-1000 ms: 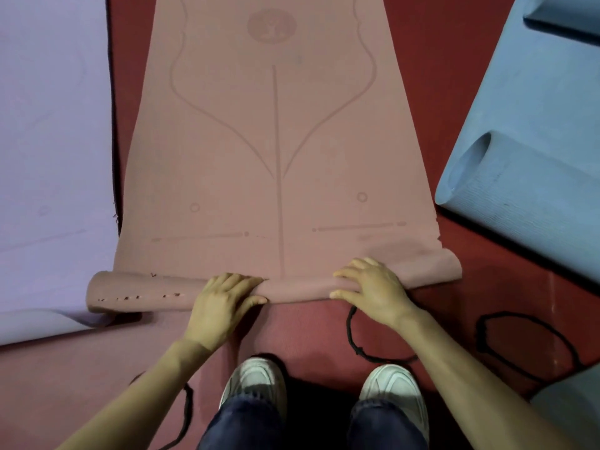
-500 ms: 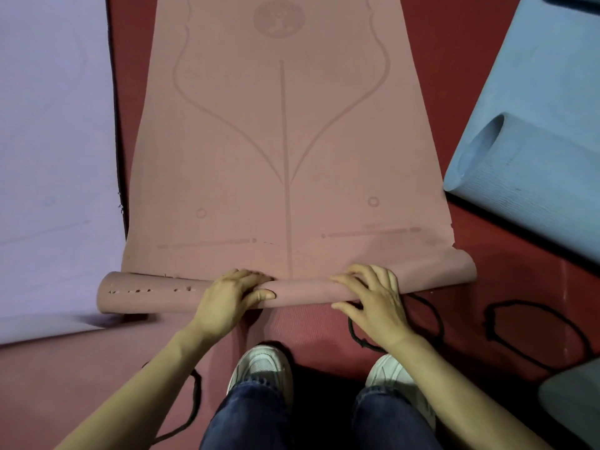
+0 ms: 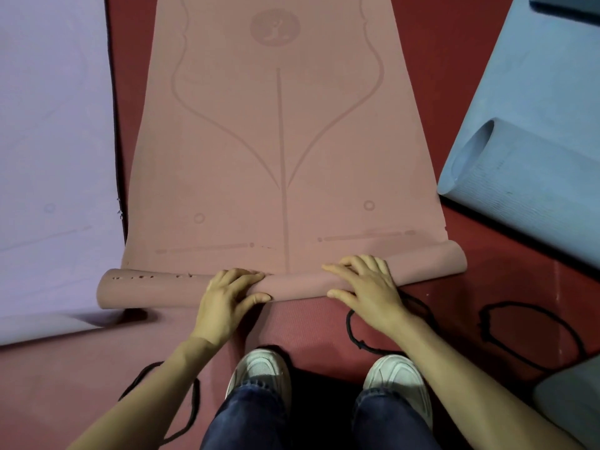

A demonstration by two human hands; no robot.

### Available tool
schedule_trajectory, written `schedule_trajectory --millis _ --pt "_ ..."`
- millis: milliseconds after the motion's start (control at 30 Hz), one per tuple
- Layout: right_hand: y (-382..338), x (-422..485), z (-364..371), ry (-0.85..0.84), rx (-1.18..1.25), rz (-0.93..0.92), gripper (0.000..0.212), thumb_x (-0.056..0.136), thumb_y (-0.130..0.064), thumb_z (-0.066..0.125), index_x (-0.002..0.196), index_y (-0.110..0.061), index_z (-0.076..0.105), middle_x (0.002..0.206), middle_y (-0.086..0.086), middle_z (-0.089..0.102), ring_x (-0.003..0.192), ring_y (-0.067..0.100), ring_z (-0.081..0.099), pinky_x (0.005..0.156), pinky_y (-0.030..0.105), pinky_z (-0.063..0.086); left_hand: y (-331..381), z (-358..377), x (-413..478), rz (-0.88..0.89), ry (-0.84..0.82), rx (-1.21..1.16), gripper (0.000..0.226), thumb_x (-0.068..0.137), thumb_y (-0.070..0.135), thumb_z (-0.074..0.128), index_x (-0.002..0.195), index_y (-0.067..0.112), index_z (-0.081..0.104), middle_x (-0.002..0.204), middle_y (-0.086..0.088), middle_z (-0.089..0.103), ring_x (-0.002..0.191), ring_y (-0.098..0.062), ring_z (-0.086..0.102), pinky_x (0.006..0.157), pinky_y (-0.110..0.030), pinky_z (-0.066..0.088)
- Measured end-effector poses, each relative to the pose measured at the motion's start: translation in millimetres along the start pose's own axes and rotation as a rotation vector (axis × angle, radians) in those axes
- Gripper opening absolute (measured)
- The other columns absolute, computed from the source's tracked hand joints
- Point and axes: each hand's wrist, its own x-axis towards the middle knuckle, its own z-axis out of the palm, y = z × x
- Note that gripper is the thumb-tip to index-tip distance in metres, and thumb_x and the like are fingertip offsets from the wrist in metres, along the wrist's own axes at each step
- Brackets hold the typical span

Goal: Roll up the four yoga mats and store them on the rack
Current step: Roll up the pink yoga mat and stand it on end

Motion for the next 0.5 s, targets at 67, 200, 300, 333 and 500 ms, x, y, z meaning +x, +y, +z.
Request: schedule_trajectory --millis 67,200,300,333,500 --pt "-4.0 -15.5 15.9 0.081 -0.066 -0.02 0.05 0.082 -0.043 0.045 0.131 -0.032 0.05 0.12 -0.002 0.053 0.113 0.021 0.049 0.103 0.039 0.026 -2.0 -4.2 8.2 -0.05 -0.062 -0.058 0.074 0.074 0.081 0.041 0.107 0.024 0.072 0.099 0.013 0.064 0.089 -0.007 0.047 0.081 -0.022 0.036" --pt "-4.8 -10.5 22.3 0.142 -0.004 0.007 0.05 0.079 -0.049 0.049 0.126 -0.034 0.05 0.119 0.001 0.052 0.114 0.019 0.044 0.106 0.039 0.02 -3.4 -12.3 25.4 -0.143 -0.196 -0.134 0.087 0.059 0.092 0.039 0.108 0.027 0.072 0.1 0.021 0.057 0.098 -0.009 0.051 0.086 -0.024 0.038" --pt "-3.3 10.2 9.4 0.062 0.112 0.056 0.052 0.072 -0.06 0.051 0.117 -0.035 0.061 0.104 -0.003 0.056 0.102 0.019 0.051 0.1 0.027 0.018 -2.6 -16.9 31.9 -0.198 -0.255 -0.163 0.083 0.056 0.086 0.047 0.11 0.027 0.071 0.101 0.018 0.058 0.101 -0.009 0.052 0.09 -0.029 0.041" --pt "-3.2 15.3 5.6 0.034 0.122 0.059 0.053 0.072 -0.061 0.055 0.117 -0.035 0.062 0.103 -0.004 0.054 0.102 0.02 0.051 0.099 0.024 0.016 -2.3 -17.4 30.5 -0.176 -0.243 -0.141 0.078 0.061 0.083 0.048 0.112 0.028 0.07 0.103 0.018 0.058 0.102 -0.01 0.053 0.091 -0.031 0.042" --pt "0.4 31.2 -11.6 -0.083 0.203 0.061 0.052 0.076 -0.053 0.069 0.125 -0.039 0.056 0.109 -0.01 0.035 0.115 0.011 0.033 0.097 0.015 0.005 6.0 2.5 2.9 0.105 0.116 0.119 0.046 0.092 0.054 0.045 0.109 0.017 0.067 0.104 -0.001 0.061 0.093 -0.025 0.055 0.085 -0.036 0.04"
